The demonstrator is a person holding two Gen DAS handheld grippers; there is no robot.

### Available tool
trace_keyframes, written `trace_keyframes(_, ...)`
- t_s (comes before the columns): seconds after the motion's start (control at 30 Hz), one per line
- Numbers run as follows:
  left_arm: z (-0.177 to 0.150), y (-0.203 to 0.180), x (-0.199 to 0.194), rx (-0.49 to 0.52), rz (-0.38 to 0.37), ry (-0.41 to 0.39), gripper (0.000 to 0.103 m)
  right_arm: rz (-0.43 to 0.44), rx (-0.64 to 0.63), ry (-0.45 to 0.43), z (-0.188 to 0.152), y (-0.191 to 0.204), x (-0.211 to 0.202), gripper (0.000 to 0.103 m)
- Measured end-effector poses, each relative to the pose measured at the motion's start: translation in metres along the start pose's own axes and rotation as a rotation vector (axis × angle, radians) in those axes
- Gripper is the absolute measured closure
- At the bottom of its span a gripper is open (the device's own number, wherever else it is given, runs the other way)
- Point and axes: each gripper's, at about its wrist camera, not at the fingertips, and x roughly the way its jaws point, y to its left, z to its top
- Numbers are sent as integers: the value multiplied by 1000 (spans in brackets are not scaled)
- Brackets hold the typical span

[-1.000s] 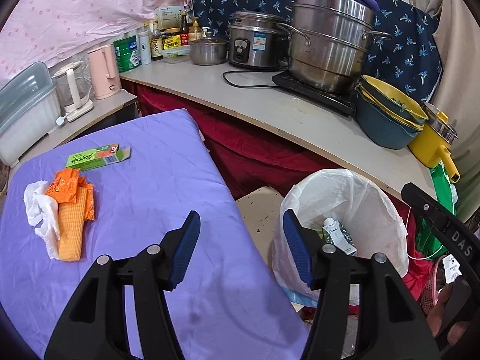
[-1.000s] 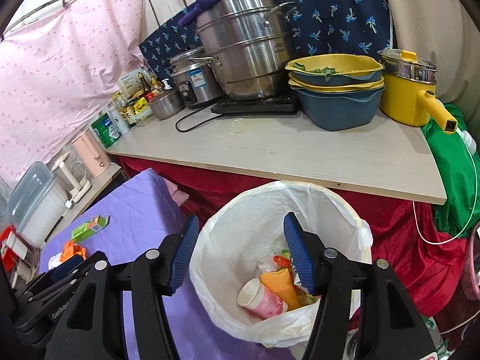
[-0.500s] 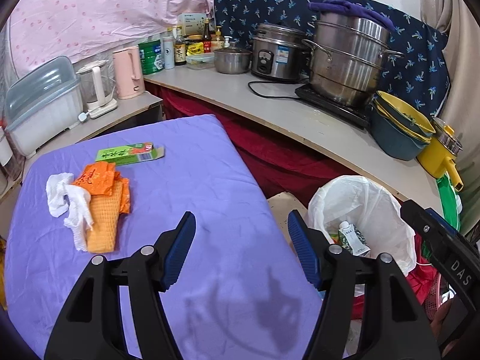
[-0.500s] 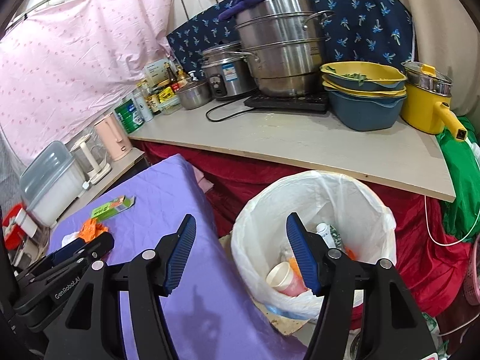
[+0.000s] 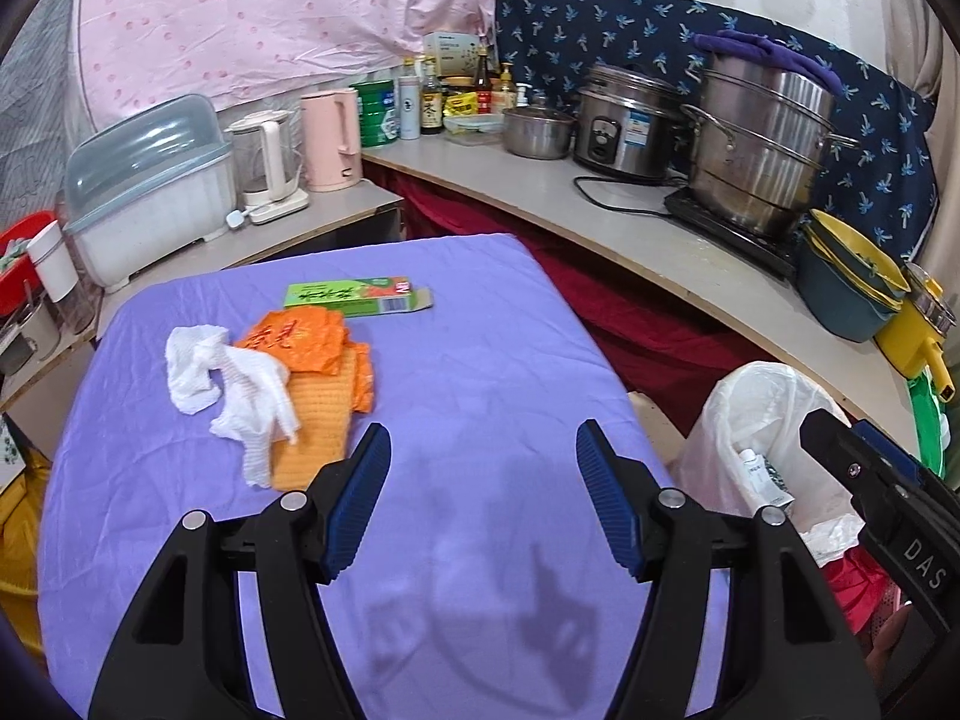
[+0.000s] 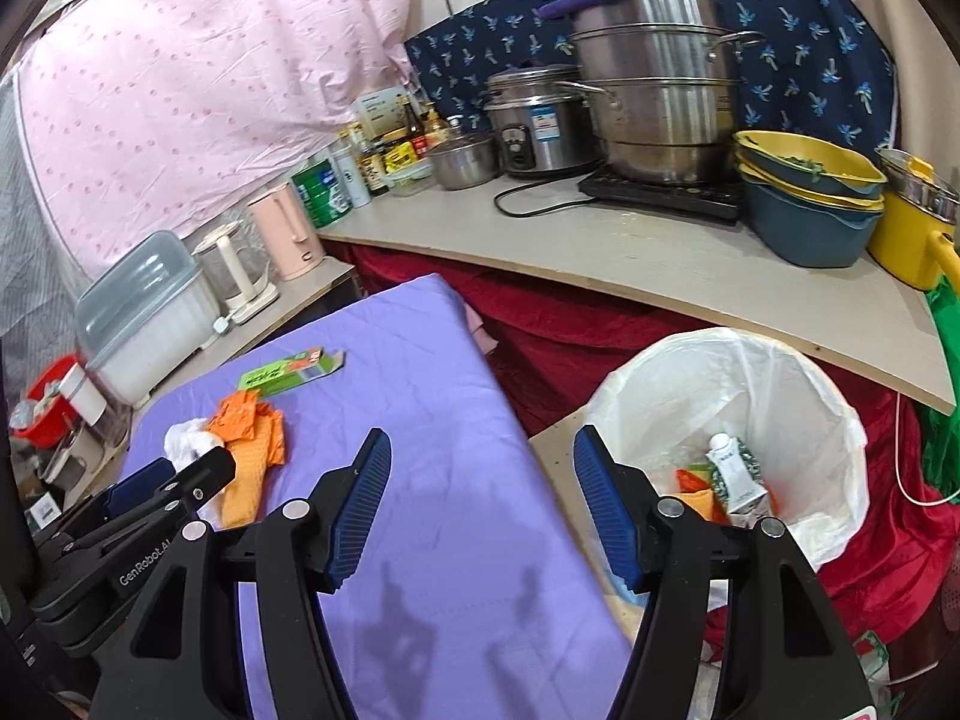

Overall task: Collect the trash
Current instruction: 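Move both grippers back over the white tissues on the table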

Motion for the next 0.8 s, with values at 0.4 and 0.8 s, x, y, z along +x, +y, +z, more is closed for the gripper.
trace_keyframes(0.4, -16, 94, 3, -92, 116, 26, 37, 88, -99, 78, -20, 81, 32, 41)
trace_keyframes(0.8, -27, 203, 21, -223, 229, 70, 37, 171, -209, 158, -49, 173, 78, 42)
